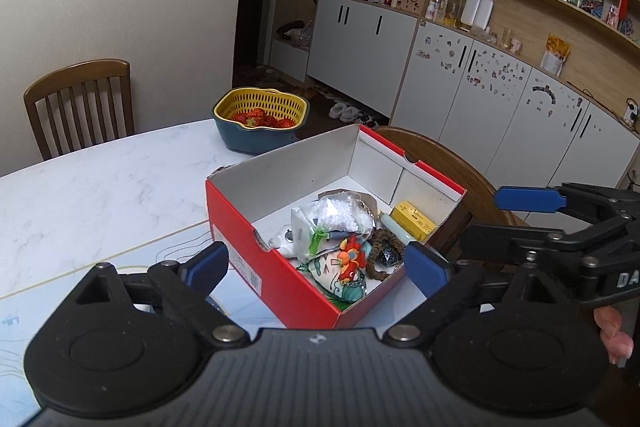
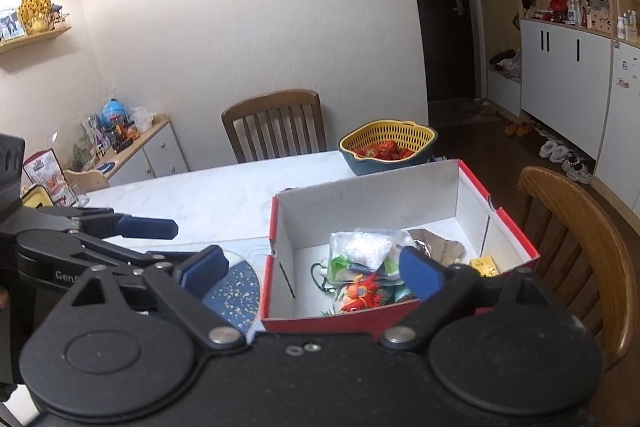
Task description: Organize objects
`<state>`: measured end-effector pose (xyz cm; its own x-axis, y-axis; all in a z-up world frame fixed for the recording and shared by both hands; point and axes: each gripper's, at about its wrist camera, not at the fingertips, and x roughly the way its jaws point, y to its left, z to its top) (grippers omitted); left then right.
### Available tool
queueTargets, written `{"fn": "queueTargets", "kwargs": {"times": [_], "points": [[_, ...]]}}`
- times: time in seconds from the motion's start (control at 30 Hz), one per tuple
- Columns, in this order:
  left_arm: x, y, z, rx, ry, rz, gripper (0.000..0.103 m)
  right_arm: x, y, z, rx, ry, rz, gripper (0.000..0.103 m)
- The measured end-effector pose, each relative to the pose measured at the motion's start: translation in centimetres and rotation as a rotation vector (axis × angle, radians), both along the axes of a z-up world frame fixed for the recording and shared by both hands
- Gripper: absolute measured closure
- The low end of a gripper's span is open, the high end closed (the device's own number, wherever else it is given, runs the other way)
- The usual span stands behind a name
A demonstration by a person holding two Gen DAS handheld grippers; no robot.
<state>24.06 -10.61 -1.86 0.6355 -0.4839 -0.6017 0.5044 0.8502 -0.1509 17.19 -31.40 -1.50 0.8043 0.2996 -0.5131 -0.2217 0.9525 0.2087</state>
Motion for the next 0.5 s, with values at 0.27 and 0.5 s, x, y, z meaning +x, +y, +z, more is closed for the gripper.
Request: {"fn": "queueTargets", "kwargs": {"times": [0.27, 0.5], "points": [[-1.0, 1.4, 0.2, -0.015, -0.017, -0.004, 0.0, -1.9, 1.1, 0.3, 0.003, -0.02, -0.046, 0.001], [-2.2, 2.1, 0.3, 0.016, -0.054, -0.024, 0.0, -3.1, 2.0, 0.3, 0.012, -0.025, -0.079, 0.001]]}}
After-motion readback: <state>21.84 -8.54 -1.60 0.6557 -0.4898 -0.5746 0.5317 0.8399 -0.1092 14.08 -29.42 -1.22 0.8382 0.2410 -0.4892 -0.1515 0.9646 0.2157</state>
